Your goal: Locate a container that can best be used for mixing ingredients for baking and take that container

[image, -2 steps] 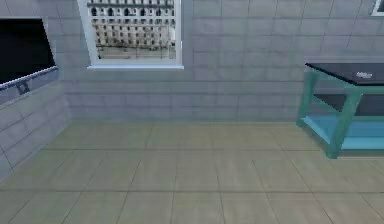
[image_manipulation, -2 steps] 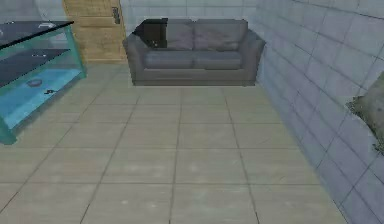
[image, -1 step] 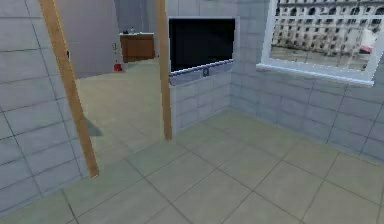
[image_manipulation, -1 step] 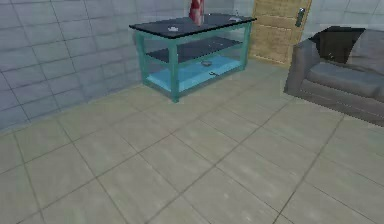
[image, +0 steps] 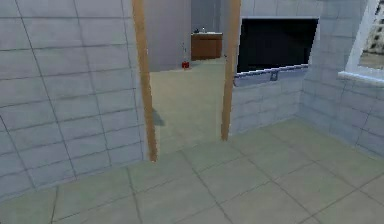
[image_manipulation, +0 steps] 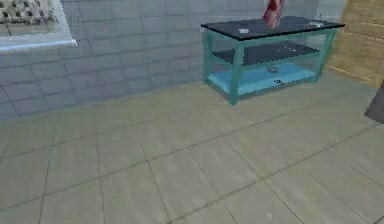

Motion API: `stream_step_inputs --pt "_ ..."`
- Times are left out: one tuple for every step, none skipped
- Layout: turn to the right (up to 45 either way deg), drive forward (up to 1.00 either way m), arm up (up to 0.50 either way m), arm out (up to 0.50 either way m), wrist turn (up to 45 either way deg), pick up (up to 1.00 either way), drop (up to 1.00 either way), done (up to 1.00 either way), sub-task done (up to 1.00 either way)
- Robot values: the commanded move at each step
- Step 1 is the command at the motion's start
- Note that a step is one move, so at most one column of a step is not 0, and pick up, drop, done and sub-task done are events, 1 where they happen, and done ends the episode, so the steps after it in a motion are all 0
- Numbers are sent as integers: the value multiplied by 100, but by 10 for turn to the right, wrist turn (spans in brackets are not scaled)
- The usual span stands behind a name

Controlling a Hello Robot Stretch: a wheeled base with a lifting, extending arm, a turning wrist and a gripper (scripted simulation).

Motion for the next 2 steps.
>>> stream_step_inputs --pt "0 100 0 0 0 0 0 0 0" --pt "0 80 0 0 0 0 0 0 0"
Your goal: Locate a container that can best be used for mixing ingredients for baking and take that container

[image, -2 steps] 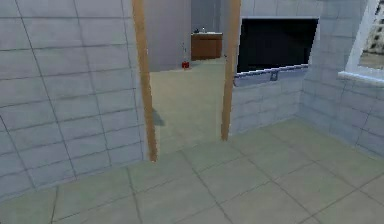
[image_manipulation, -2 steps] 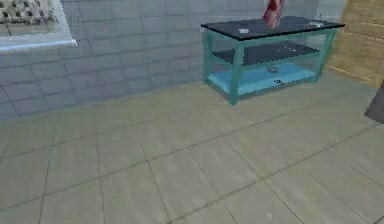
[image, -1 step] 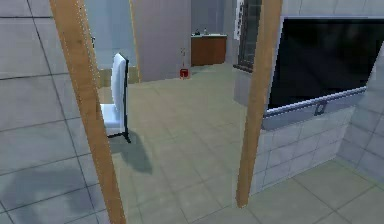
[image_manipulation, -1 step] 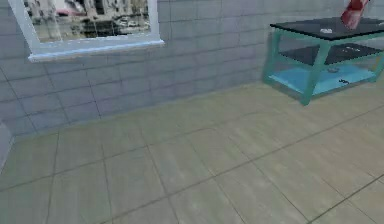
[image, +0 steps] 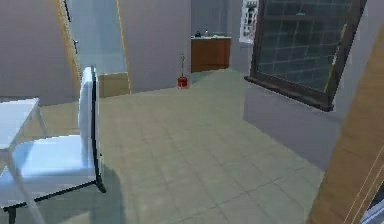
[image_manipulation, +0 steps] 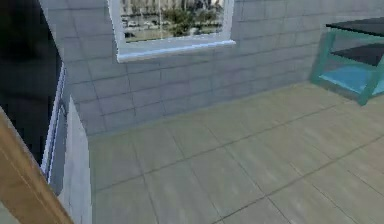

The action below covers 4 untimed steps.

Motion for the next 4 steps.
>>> stream_step_inputs --pt "-120 0 0 0 0 0 0 0 0" --pt "0 100 0 0 0 0 0 0 0" --pt "-30 0 0 0 0 0 0 0 0" --pt "0 45 0 0 0 0 0 0 0"
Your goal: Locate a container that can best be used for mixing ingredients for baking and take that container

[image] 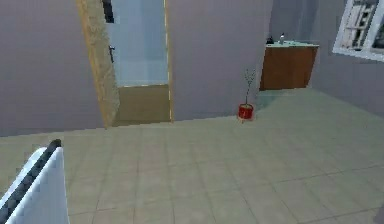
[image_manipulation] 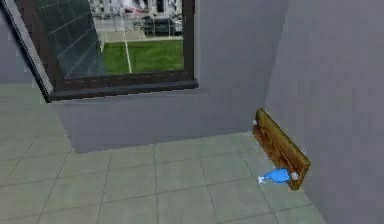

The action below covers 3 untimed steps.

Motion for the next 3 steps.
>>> stream_step_inputs --pt "450 0 0 0 0 0 0 0 0" --pt "450 0 0 0 0 0 0 0 0" --pt "120 0 0 0 0 0 0 0 0"
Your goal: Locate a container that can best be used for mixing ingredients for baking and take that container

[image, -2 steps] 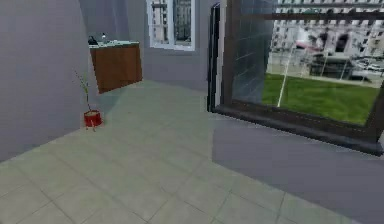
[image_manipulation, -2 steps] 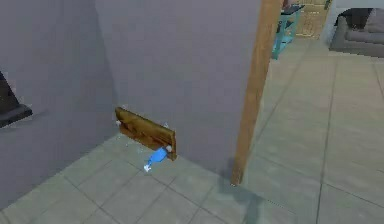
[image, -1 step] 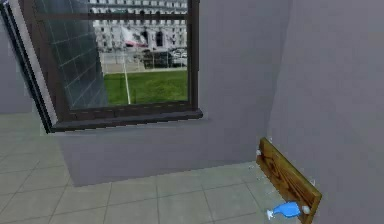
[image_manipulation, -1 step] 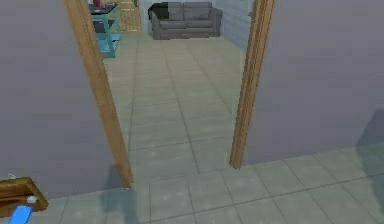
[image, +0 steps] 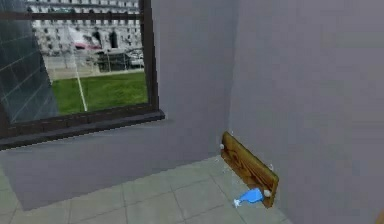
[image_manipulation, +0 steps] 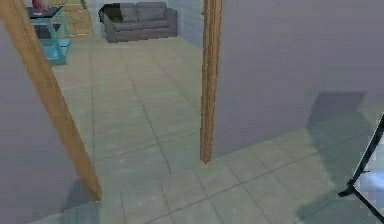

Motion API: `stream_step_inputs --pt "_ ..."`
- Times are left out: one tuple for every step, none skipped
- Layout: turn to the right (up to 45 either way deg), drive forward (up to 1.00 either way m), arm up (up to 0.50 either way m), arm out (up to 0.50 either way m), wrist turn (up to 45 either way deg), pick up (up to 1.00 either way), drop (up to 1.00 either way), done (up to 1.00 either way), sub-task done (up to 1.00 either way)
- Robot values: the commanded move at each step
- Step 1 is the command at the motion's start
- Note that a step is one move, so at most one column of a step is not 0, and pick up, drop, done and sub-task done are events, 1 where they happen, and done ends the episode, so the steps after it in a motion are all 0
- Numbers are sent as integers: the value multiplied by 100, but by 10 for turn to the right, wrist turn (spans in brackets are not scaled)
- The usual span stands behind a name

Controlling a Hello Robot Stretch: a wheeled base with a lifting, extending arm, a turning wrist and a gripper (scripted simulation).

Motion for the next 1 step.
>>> stream_step_inputs --pt "0 40 0 0 0 0 0 0 0"
